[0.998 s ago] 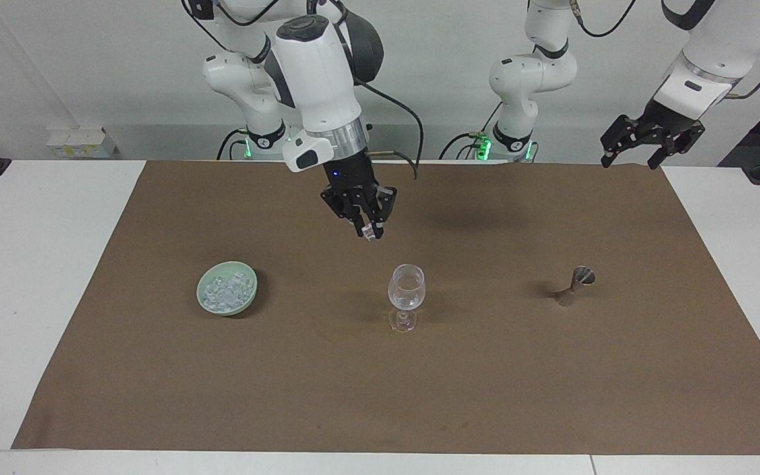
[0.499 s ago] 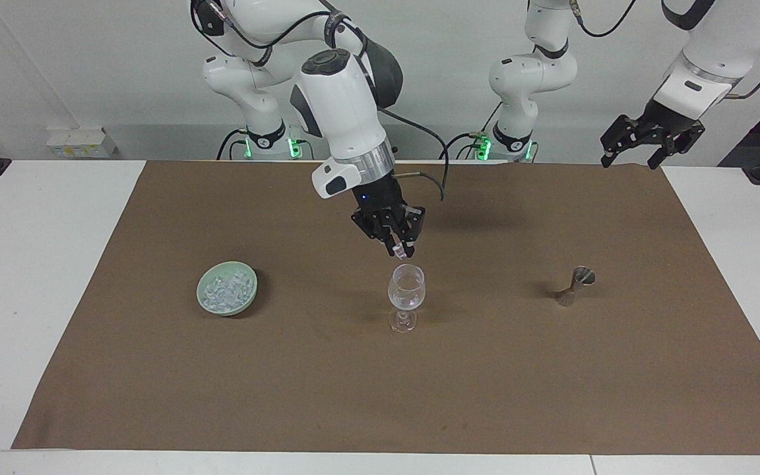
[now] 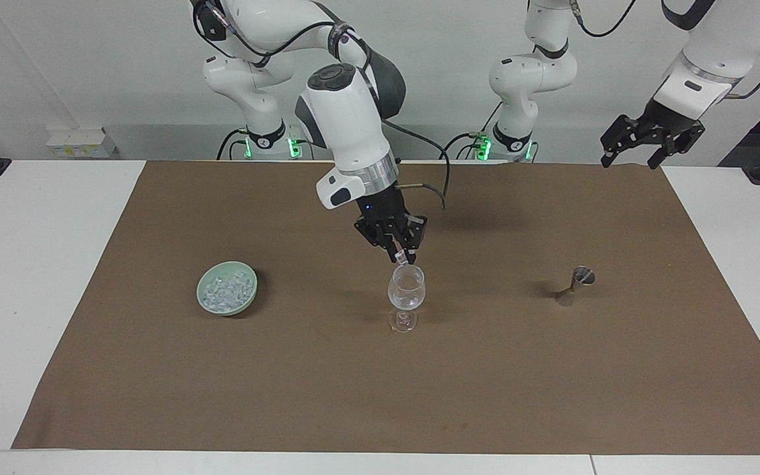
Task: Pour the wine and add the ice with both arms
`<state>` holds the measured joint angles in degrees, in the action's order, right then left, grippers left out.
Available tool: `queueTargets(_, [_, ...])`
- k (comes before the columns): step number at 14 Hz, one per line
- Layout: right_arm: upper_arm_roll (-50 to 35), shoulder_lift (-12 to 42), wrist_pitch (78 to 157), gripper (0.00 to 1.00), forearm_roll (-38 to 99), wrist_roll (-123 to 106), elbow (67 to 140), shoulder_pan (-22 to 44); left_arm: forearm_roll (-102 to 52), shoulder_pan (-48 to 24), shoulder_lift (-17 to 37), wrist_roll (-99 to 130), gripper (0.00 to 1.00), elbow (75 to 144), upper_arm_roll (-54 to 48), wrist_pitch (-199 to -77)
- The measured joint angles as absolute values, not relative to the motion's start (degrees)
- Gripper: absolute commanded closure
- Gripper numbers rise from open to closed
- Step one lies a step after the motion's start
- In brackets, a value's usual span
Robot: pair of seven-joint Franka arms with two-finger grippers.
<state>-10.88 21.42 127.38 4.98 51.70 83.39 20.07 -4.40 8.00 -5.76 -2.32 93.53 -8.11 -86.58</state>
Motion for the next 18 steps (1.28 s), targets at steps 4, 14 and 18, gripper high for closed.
queueTargets(4, [-10.88,21.81,127.45,1.00,4.40,51.70,83.39,20.11,-4.40,8.00,-5.76,-2.32,0.00,93.53,-8.11,-86.58])
queueTargets(14, [-10.88,24.94,131.71,1.00,3.16,51.70,83.38,20.46,-4.40,8.00,-5.76,-2.32,0.00,93.53,-8.11,-86.58])
queueTargets(18, [-10.88,24.96,131.66,0.98,2.98,51.70,83.88,21.10,-4.40,8.00,-5.76,-2.32,0.00,93.53,-8.11,-86.58])
